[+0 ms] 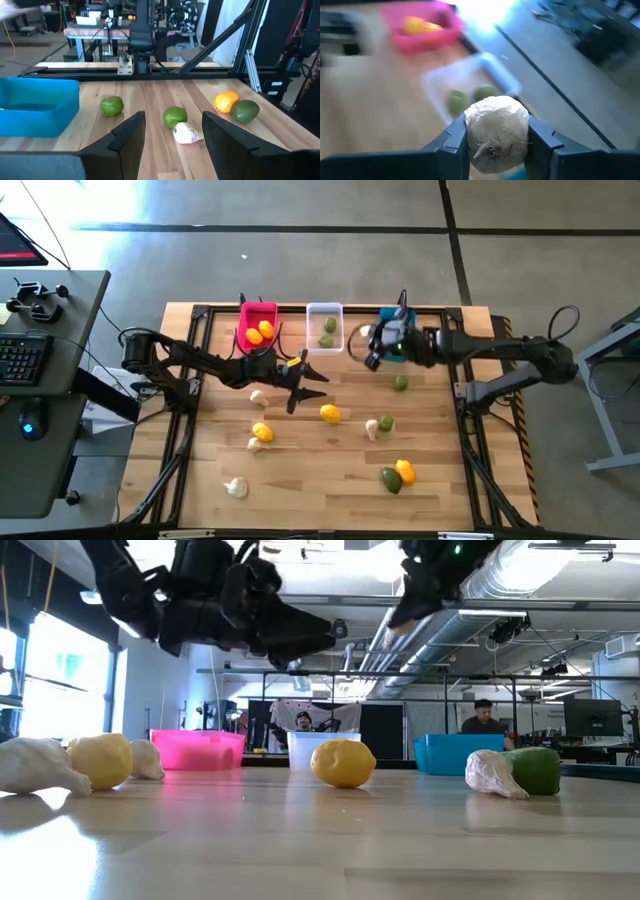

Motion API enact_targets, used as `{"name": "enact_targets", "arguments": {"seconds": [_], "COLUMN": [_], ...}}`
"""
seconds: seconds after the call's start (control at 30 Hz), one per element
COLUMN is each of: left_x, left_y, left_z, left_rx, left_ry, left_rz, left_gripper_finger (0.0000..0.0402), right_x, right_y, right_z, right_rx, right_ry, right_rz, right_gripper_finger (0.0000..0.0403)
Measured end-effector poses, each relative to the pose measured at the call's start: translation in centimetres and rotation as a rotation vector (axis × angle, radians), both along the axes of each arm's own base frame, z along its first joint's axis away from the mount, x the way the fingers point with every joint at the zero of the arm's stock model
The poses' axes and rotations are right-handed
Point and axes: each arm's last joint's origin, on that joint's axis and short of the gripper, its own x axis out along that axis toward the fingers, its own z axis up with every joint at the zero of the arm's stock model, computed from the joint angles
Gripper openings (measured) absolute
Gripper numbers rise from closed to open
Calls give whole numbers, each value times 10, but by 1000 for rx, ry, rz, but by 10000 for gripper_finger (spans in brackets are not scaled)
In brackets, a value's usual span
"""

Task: Sort produce into baskets
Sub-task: Put the white garlic into the blue bin

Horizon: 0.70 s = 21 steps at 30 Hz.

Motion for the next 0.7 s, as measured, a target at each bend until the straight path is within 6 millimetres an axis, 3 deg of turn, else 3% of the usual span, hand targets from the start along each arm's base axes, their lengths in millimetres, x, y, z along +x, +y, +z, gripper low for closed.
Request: {"name": "enact_targets", "arguments": {"seconds": [0.43,0.7], "left_x": [-7,-7], "left_y": [-1,-1], "left_z": [15,15], "left_rx": [27,27], "left_ry": [-68,-72], "left_rz": [2,2], "left_gripper_finger": [184,184], "right_x": [-32,-44], "right_y": [-82,-131], "right_z": [-4,-29], "right_rx": [15,107], "right_ry": [19,85], "right_rz": [-328,-451], "right_gripper_finger": [113,113]}}
